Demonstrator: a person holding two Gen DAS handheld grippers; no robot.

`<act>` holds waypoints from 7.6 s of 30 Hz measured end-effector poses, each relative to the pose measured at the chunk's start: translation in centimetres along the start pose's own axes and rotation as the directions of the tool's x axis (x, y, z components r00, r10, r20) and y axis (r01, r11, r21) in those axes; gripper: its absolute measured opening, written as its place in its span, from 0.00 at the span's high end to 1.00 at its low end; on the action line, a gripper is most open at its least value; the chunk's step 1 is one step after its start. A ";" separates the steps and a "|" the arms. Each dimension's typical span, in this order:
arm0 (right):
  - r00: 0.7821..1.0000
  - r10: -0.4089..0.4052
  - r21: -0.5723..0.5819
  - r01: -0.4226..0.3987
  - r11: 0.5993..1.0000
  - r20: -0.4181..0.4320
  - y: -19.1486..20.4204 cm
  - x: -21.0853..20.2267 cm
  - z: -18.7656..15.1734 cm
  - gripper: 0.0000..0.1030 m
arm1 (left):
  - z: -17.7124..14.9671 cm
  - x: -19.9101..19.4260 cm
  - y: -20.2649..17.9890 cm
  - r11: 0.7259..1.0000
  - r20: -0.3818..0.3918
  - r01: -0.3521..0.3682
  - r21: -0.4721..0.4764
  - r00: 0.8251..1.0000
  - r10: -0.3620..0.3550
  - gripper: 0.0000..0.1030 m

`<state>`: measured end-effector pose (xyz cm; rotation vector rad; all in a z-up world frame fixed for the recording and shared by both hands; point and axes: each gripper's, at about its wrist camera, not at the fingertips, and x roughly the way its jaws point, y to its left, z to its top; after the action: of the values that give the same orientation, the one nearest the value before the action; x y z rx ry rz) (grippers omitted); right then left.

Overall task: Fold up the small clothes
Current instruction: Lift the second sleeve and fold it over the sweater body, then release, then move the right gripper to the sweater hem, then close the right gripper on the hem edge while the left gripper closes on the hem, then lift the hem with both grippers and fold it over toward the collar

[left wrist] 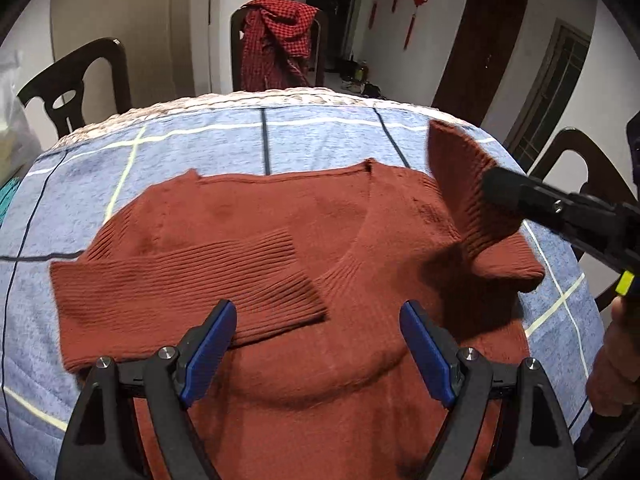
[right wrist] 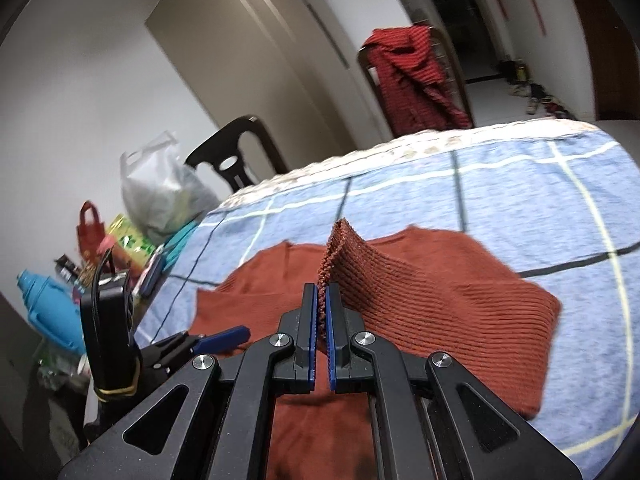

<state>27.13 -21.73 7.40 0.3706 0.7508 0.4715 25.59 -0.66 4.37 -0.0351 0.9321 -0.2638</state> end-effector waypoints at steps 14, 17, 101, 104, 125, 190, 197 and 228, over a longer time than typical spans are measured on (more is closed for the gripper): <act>0.986 0.058 -0.004 -0.059 0.998 -0.155 0.7 4.6 -2.1 0.97 | -1.5 -0.8 3.5 0.998 -0.013 -0.025 -0.059 1.000 0.024 0.17; 0.982 0.077 0.017 -0.076 0.997 -0.173 0.6 5.1 -2.2 0.95 | -1.7 -0.9 4.0 0.997 -0.012 -0.036 -0.064 0.999 0.035 0.17; 0.969 -0.216 -0.051 0.211 0.976 -0.117 1.2 -9.7 -20.7 0.79 | -18.2 -11.6 9.8 0.869 -0.020 0.204 -0.450 0.971 -0.238 0.49; 0.970 -0.216 -0.046 0.212 0.976 -0.116 1.1 -9.7 -20.6 0.91 | -18.0 -11.8 9.4 0.855 0.040 0.271 -0.442 0.958 -0.283 0.49; 0.972 -0.208 -0.018 0.207 0.978 -0.109 0.7 -9.5 -20.6 0.92 | -17.7 -10.8 8.7 0.883 -0.084 0.144 -0.447 0.976 -0.201 0.46; 0.995 0.087 0.271 -0.095 0.958 0.042 -1.1 -17.2 -19.9 0.95 | -17.6 -16.7 9.6 0.850 0.073 0.309 -0.428 0.949 -0.308 0.92; 0.995 0.089 0.239 -0.097 0.966 0.045 -1.0 -15.9 -17.0 0.95 | -14.7 -16.0 9.7 0.853 0.095 0.316 -0.416 0.948 -0.305 0.92; 0.999 0.015 0.260 -0.028 0.965 0.050 -4.7 -8.6 -3.9 0.95 | -1.2 -7.8 13.5 0.848 0.132 0.253 -0.465 0.967 -0.216 0.92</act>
<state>20.12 -29.65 7.29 0.6347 0.7649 0.3830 23.03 14.35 7.88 -0.6202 0.8998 -0.2503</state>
